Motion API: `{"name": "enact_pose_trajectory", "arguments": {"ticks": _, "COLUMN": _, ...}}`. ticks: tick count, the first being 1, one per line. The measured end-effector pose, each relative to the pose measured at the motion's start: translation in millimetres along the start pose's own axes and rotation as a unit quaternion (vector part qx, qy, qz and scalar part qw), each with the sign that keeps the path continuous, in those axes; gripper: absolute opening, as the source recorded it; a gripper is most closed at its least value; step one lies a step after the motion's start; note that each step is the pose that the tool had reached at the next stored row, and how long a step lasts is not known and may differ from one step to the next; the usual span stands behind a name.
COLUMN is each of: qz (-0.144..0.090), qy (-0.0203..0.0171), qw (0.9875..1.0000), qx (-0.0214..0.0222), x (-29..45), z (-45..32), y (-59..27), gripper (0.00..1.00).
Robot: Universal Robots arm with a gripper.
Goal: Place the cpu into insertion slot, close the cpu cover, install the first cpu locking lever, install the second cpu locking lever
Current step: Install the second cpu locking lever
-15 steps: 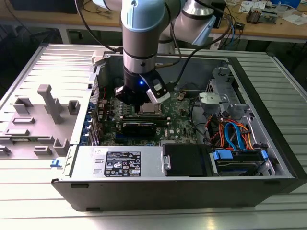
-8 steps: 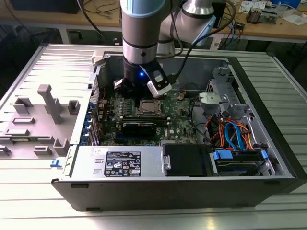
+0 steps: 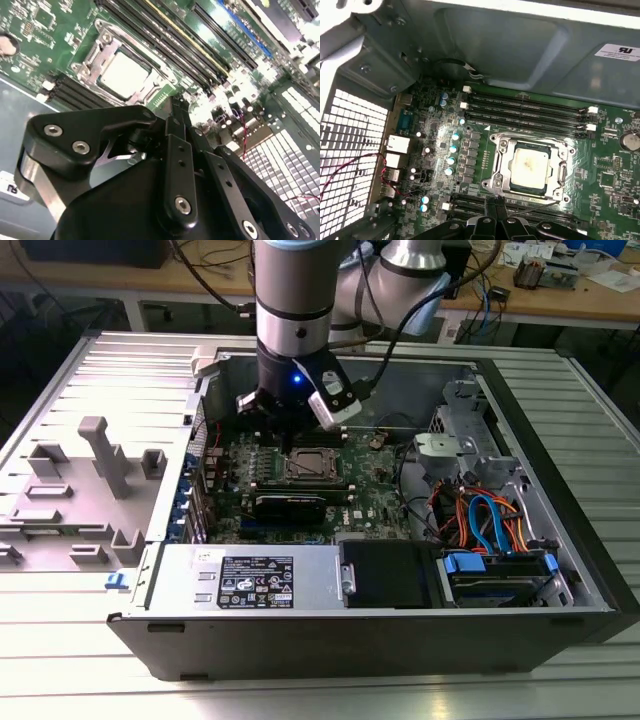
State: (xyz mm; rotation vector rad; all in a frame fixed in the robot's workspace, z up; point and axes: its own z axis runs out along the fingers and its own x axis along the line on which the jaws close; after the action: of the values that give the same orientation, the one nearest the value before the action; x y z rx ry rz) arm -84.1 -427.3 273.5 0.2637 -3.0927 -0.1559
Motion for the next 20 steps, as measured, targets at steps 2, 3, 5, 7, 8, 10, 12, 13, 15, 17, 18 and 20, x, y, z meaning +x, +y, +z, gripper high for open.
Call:
{"name": "enact_pose_trajectory", "arguments": {"ticks": 2, "qz": 0.000, "qy": 0.0021, "qw": 1.0000, "qx": 0.0002, "x": -7.7, "z": 0.3, "y": -1.4, "gripper": 0.11}}
{"name": "enact_pose_trajectory", "arguments": {"ticks": 3, "qz": 0.000, "qy": 0.0024, "qw": 1.0000, "qx": 0.0001, "x": -10.4, "z": 0.8, "y": -1.9, "gripper": 0.11}}
{"name": "enact_pose_trajectory", "arguments": {"ticks": 5, "qz": 0.000, "qy": 0.0032, "qw": 1.0000, "qx": 0.0002, "x": -13.3, "z": 2.6, "y": -3.7, "gripper": 0.11}}
{"name": "enact_pose_trajectory", "arguments": {"ticks": 7, "qz": 0.000, "qy": 0.0038, "qw": 1.0000, "qx": 0.0000, "x": -13.5, "z": 5.0, "y": -7.4, "gripper": 0.11}}
{"name": "enact_pose_trajectory", "arguments": {"ticks": 8, "qz": 0.001, "qy": 0.0039, "qw": 1.0000, "qx": -0.0001, "x": -15.7, "z": 9.1, "y": -9.9, "gripper": 0.11}}
{"name": "enact_pose_trajectory", "arguments": {"ticks": 10, "qz": 0.002, "qy": 0.0040, "qw": 1.0000, "qx": -0.0001, "x": -21.2, "z": 16.2, "y": -12.5, "gripper": 0.11}}
{"name": "enact_pose_trajectory", "arguments": {"ticks": 12, "qz": 0.003, "qy": 0.0041, "qw": 1.0000, "qx": -0.0002, "x": -21.6, "z": 19.5, "y": -14.1, "gripper": 0.11}}
{"name": "enact_pose_trajectory", "arguments": {"ticks": 13, "qz": 0.003, "qy": 0.0042, "qw": 1.0000, "qx": -0.0002, "x": -21.7, "z": 21.0, "y": -15.0, "gripper": 0.11}}
{"name": "enact_pose_trajectory", "arguments": {"ticks": 15, "qz": 0.003, "qy": 0.0050, "qw": 1.0000, "qx": -0.0004, "x": -21.7, "z": 25.2, "y": -16.7, "gripper": 0.11}}
{"name": "enact_pose_trajectory", "arguments": {"ticks": 17, "qz": 0.004, "qy": 0.0061, "qw": 1.0000, "qx": -0.0011, "x": -21.2, "z": 29.1, "y": -18.5, "gripper": 0.11}}
{"name": "enact_pose_trajectory", "arguments": {"ticks": 18, "qz": 0.003, "qy": 0.0061, "qw": 1.0000, "qx": -0.0023, "x": -20.2, "z": 30.7, "y": -18.8, "gripper": 0.11}}
{"name": "enact_pose_trajectory", "arguments": {"ticks": 20, "qz": 0.003, "qy": 0.0056, "qw": 1.0000, "qx": -0.0062, "x": -15.8, "z": 32.5, "y": -18.8, "gripper": 0.11}}
